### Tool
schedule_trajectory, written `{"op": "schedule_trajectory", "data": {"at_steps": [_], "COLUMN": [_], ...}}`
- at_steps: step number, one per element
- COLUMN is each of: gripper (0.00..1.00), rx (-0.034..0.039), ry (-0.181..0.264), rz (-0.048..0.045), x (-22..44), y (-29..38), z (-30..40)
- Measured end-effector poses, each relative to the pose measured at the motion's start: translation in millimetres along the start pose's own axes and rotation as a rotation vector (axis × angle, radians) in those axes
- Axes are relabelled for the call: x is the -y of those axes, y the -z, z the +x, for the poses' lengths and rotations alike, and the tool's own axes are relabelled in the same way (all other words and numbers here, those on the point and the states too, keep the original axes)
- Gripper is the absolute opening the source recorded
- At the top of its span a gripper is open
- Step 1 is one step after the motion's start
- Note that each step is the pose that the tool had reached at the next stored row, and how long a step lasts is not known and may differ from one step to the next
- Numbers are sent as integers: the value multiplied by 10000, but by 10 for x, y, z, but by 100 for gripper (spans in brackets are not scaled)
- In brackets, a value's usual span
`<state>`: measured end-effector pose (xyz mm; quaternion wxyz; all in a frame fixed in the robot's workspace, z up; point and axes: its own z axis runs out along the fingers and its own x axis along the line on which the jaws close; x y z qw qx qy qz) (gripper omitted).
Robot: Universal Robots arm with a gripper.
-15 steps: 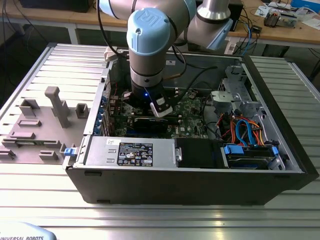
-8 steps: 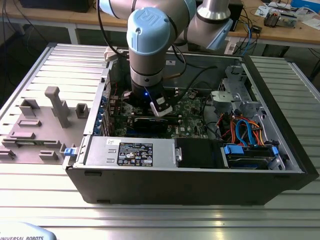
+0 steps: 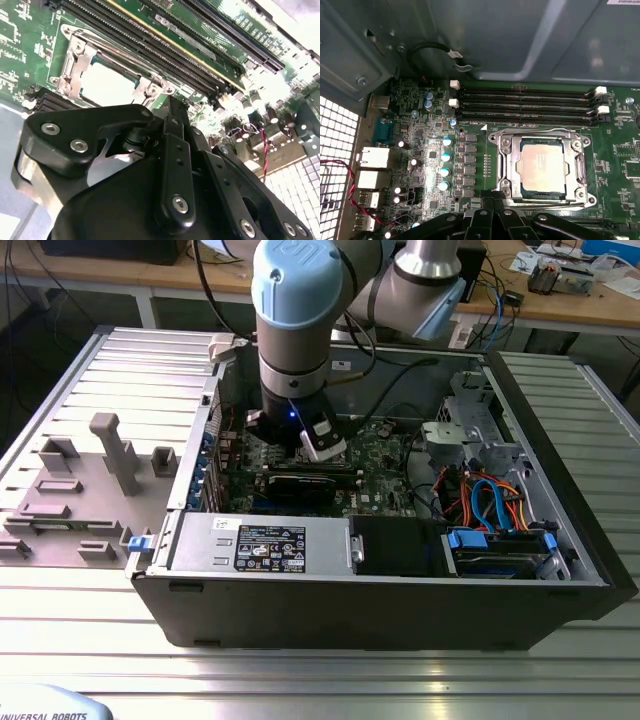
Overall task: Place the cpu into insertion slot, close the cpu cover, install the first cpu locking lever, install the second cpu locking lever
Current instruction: 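Install the second cpu locking lever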
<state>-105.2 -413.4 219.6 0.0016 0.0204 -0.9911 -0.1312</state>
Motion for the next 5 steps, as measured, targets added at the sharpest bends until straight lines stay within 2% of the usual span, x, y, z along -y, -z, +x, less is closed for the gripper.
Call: {"op": "schedule_trajectory", "data": {"at_steps": [5], "gripper": [11], "rx": [-2], "ry": [0], "rz": [3], "x": [-2], "y": [8], "z": [0]}}
